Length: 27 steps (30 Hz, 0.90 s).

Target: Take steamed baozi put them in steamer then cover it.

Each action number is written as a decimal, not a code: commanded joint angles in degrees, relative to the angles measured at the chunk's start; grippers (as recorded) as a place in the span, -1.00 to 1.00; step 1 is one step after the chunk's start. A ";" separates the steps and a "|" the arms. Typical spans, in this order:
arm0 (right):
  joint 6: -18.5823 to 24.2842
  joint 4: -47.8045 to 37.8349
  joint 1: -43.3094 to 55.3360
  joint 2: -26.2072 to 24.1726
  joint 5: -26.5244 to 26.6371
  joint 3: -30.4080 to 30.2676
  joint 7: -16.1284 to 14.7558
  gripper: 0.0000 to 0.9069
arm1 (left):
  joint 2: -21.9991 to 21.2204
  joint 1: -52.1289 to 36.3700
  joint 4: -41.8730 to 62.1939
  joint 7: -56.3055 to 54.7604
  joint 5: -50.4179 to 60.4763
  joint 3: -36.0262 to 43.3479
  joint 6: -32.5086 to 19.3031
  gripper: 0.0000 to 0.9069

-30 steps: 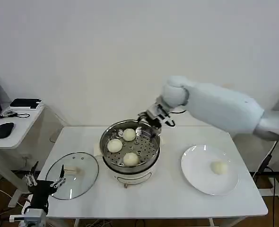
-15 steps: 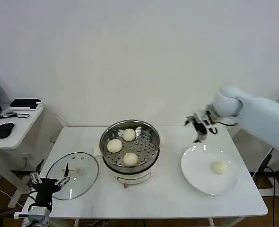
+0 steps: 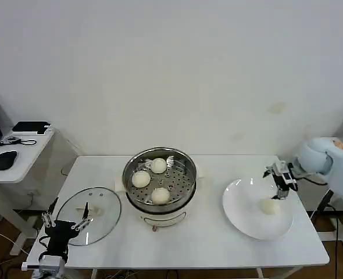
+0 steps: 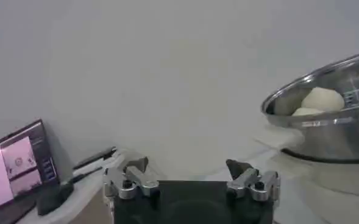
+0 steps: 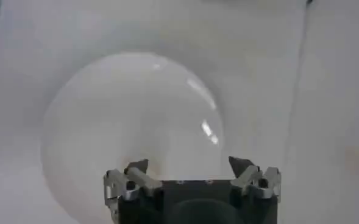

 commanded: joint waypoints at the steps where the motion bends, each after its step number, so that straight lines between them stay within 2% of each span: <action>1: 1.44 -4.29 -12.72 -1.66 -4.56 9.13 -0.18 1.00 | -0.17 0.03 0.30 -0.04 0.07 0.06 0.02 1.00; 8: 2.72 -9.91 -15.54 3.04 -6.19 12.92 0.43 1.00 | -0.08 -0.02 0.45 0.11 0.04 -0.03 0.09 1.00; 20: 3.47 -16.28 -15.51 10.59 -7.44 13.51 1.94 0.98 | -0.14 -0.21 1.16 0.12 0.05 -0.33 0.11 1.00; 24: 2.69 -16.43 -15.47 11.13 -7.93 13.18 1.70 0.73 | -0.29 -0.03 1.01 0.11 0.04 -0.56 0.10 1.00; 27: 2.30 -16.19 -15.38 10.91 -7.97 12.99 1.32 0.67 | -0.42 0.12 0.90 0.07 0.04 -0.63 0.11 1.00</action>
